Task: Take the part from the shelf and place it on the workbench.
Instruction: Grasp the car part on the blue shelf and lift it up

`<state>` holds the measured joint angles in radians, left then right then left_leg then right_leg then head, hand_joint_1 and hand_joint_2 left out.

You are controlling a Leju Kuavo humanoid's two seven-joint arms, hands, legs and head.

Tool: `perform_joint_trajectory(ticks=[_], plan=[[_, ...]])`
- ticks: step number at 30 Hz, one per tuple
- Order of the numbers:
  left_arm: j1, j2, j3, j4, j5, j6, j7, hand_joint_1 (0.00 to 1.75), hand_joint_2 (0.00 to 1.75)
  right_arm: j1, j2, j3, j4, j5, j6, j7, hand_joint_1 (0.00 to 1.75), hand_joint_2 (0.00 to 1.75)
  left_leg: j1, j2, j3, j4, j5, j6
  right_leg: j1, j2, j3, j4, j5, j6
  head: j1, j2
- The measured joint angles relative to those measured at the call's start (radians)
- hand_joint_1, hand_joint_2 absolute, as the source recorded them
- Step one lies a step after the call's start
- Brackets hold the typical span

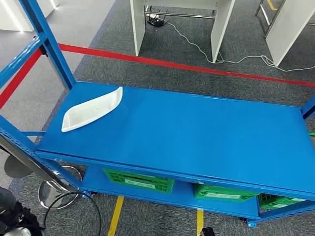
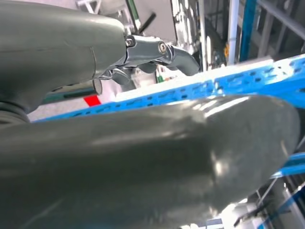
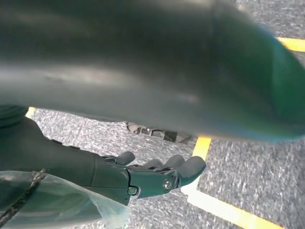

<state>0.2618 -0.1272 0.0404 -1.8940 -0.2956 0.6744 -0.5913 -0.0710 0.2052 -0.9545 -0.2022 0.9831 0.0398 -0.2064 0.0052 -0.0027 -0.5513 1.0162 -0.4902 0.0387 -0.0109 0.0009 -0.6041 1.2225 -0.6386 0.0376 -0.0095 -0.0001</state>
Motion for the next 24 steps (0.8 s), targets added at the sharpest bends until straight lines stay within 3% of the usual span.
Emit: perform_joint_trajectory(ticks=[1,2,3,5,6,8,11,13,16,17,18,19,20,21,22,24], plan=[[0.001,0.0,0.0,0.0,0.0,0.0,0.0,0.0,0.0,0.002,0.0,0.0,0.0,0.0,0.0,0.0,0.0,0.0,0.0,0.0,0.005,0.0,-0.006,0.0,0.0,0.0,-0.04,0.048,-0.014,0.002,0.001,0.0],[0.001,0.0,0.0,0.0,0.0,0.0,0.0,0.0,0.0,0.004,0.0,0.0,0.0,0.0,0.0,0.0,0.0,0.0,0.0,-0.001,0.012,0.0,-0.012,0.0,0.0,0.0,-0.066,0.066,-0.009,0.002,0.001,0.0],[0.002,0.0,0.0,0.0,0.0,0.0,0.0,0.0,0.0,0.006,0.0,0.0,0.0,0.0,0.0,0.0,0.0,0.0,0.0,-0.001,0.022,0.0,-0.019,-0.001,0.0,0.0,-0.073,0.047,0.02,0.001,0.001,0.0],[0.002,0.0,0.0,0.0,0.0,0.0,0.0,0.0,0.0,0.007,0.0,0.0,0.0,0.0,-0.001,0.0,0.0,0.0,0.0,-0.001,0.045,-0.001,-0.036,-0.006,0.0,-0.001,-0.041,-0.071,0.114,-0.004,0.001,0.0],[0.001,0.0,0.0,0.0,0.0,0.0,0.0,0.0,0.0,0.007,0.0,0.0,0.0,0.0,-0.001,0.001,0.0,0.0,0.0,-0.001,0.056,-0.001,-0.044,-0.01,0.003,-0.001,-0.024,-0.127,0.141,-0.006,0.0,0.0],[0.001,0.0,0.0,0.0,0.0,0.0,0.0,0.0,0.0,0.006,0.0,0.0,0.0,0.0,-0.001,0.001,0.0,0.0,0.0,0.0,0.066,-0.001,-0.054,-0.022,0.007,-0.004,-0.001,-0.177,0.15,-0.018,-0.001,0.0],[0.001,0.0,0.0,0.0,-0.006,0.0,-0.003,0.0,0.0,0.009,-0.001,-0.001,0.0,0.0,0.0,0.001,0.0,0.0,-0.001,0.0,0.071,0.008,-0.059,-0.037,0.007,-0.004,0.011,-0.187,0.153,-0.04,-0.003,0.0],[0.0,0.001,-0.001,0.0,-0.016,0.0,-0.007,0.0,0.0,0.008,-0.001,-0.003,0.0,0.001,0.002,0.002,0.0,0.0,0.001,0.0,0.046,0.064,-0.085,-0.046,0.003,-0.002,0.022,-0.194,0.152,-0.048,-0.006,0.0],[0.0,0.002,-0.002,0.0,-0.03,0.0,-0.009,0.0,0.0,0.006,0.0,-0.006,0.0,0.002,0.007,0.002,0.0,0.0,0.003,0.0,-0.056,0.241,-0.161,-0.056,0.003,-0.002,0.033,-0.197,0.143,-0.057,-0.008,0.0],[0.001,0.003,-0.002,0.001,-0.034,0.0,-0.008,0.0,0.0,0.007,-0.001,-0.006,0.0,0.002,0.008,0.002,0.0,0.0,0.004,0.0,-0.082,0.272,-0.163,-0.057,0.004,-0.001,0.037,-0.197,0.139,-0.058,-0.008,0.0],[0.001,0.004,-0.002,0.001,-0.04,-0.001,-0.007,0.0,0.0,0.008,-0.001,-0.007,0.0,0.003,0.009,0.003,0.0,0.0,0.004,0.0,-0.092,0.269,-0.145,-0.056,0.005,0.0,0.043,-0.197,0.135,-0.058,-0.008,0.0],[0.001,0.005,-0.003,0.001,-0.048,-0.002,-0.005,0.0,0.0,0.008,-0.001,-0.007,0.0,0.003,0.01,0.003,0.0,0.0,0.003,0.0,-0.085,0.23,-0.106,-0.053,0.007,0.001,0.05,-0.197,0.131,-0.058,-0.008,0.0],[0.0,0.007,-0.004,0.001,-0.056,-0.003,-0.001,0.0,0.0,0.007,0.0,-0.008,0.0,0.004,0.011,0.003,0.0,0.0,0.002,0.0,-0.067,0.168,-0.055,-0.047,0.008,0.002,0.058,-0.197,0.127,-0.058,-0.008,0.0],[0.0,0.01,-0.006,0.001,-0.064,-0.004,0.003,0.0,0.0,0.006,0.0,-0.008,0.0,0.004,0.012,0.003,0.0,0.0,-0.002,0.0,-0.05,0.113,-0.024,-0.04,0.009,0.003,0.065,-0.197,0.123,-0.056,-0.007,0.0],[-0.001,0.012,-0.008,0.002,-0.072,-0.007,0.008,0.0,0.0,0.006,0.0,-0.009,0.0,0.004,0.013,0.003,0.0,0.0,-0.005,0.001,-0.038,0.065,-0.012,-0.032,0.011,0.004,0.068,-0.197,0.119,-0.054,-0.008,0.0],[-0.003,0.016,-0.012,0.003,-0.091,-0.015,0.022,0.0,0.0,0.005,0.0,-0.011,0.0,0.004,0.015,0.003,0.0,0.0,-0.01,-0.001,-0.031,0.032,-0.009,-0.023,0.014,0.004,0.067,-0.196,0.113,-0.045,-0.01,0.0]])
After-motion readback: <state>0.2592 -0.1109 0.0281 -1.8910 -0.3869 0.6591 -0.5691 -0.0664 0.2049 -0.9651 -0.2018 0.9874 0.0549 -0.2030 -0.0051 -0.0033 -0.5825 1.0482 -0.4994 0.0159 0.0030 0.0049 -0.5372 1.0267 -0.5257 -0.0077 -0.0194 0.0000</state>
